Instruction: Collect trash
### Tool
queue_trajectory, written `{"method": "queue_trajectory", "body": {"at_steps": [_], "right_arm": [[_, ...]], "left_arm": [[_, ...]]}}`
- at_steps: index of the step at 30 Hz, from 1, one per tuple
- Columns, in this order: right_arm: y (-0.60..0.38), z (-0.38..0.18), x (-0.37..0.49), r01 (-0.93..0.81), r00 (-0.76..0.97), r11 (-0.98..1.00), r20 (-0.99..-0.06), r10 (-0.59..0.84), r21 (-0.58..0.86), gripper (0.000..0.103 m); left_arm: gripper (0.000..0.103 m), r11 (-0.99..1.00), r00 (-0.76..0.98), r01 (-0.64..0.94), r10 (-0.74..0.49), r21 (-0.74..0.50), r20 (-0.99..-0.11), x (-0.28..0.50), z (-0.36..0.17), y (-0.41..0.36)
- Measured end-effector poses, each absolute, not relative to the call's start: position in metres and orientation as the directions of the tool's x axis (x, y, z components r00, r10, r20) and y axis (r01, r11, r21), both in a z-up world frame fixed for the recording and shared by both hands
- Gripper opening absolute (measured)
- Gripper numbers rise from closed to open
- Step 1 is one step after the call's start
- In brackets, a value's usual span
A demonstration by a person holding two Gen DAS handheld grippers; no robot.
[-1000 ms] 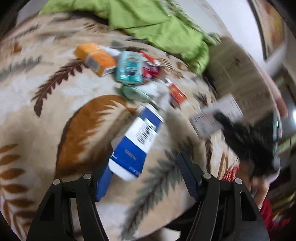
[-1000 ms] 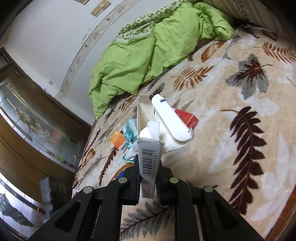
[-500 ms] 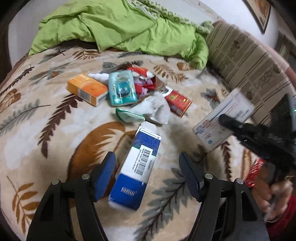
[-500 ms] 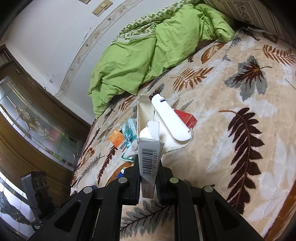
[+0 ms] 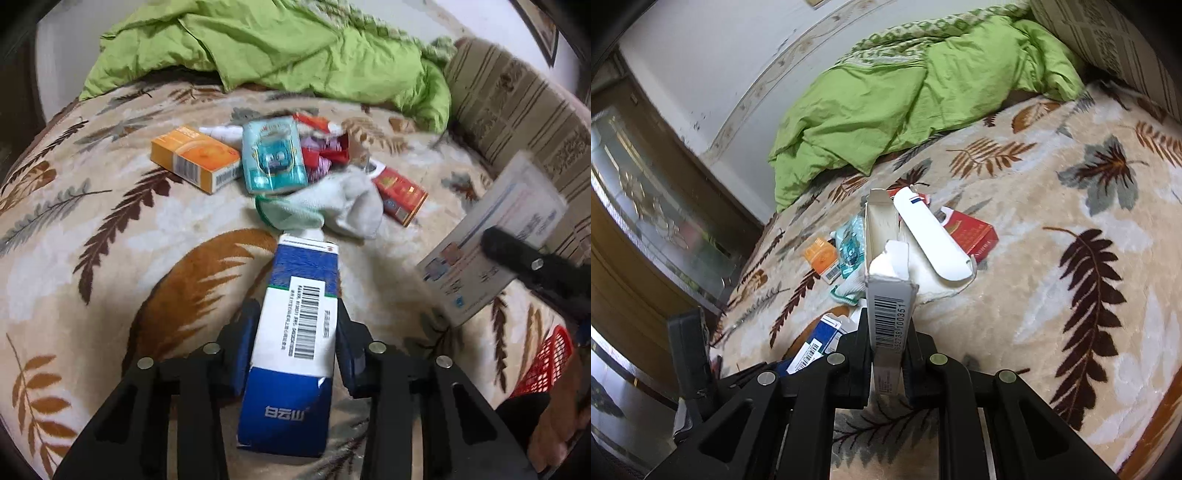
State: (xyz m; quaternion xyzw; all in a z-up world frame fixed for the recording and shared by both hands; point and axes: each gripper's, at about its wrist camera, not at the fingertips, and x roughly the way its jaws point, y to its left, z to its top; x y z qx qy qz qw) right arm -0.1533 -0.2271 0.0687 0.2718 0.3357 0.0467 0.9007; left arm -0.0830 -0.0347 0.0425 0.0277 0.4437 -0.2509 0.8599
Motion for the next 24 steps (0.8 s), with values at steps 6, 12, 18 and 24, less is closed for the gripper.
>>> {"method": "queue_trajectory", "body": {"at_steps": [6,12,18,24], "right_arm": [[-0.208,0.077,-0.160,0.048,0.780,0.894,-0.576,0.246,0.446,0.014],[-0.187,0.086,-0.174,-0.029,0.796,0.929,-0.554,0.245,0.369,0.014],[-0.187,0.085,-0.170,-0.024,0.793,0.929,-0.559,0.243,0.370,0.014],[-0.187,0.083,-0.167,-0.024,0.791,0.924,-0.559,0.251,0.381,0.014]], "left_arm": [[0.033,0.898,0.598,0.414,-0.391,-0.149,-0.700,-0.112,0.070,-0.016],[0.033,0.918,0.681,0.377,-0.366,-0.124,-0.634,-0.126,0.084,-0.004],[0.033,0.944,0.737,0.314,-0.309,-0.101,-0.601,-0.120,0.086,0.004],[0.033,0.961,0.770,0.269,-0.254,-0.064,-0.585,-0.116,0.087,0.006]]}}
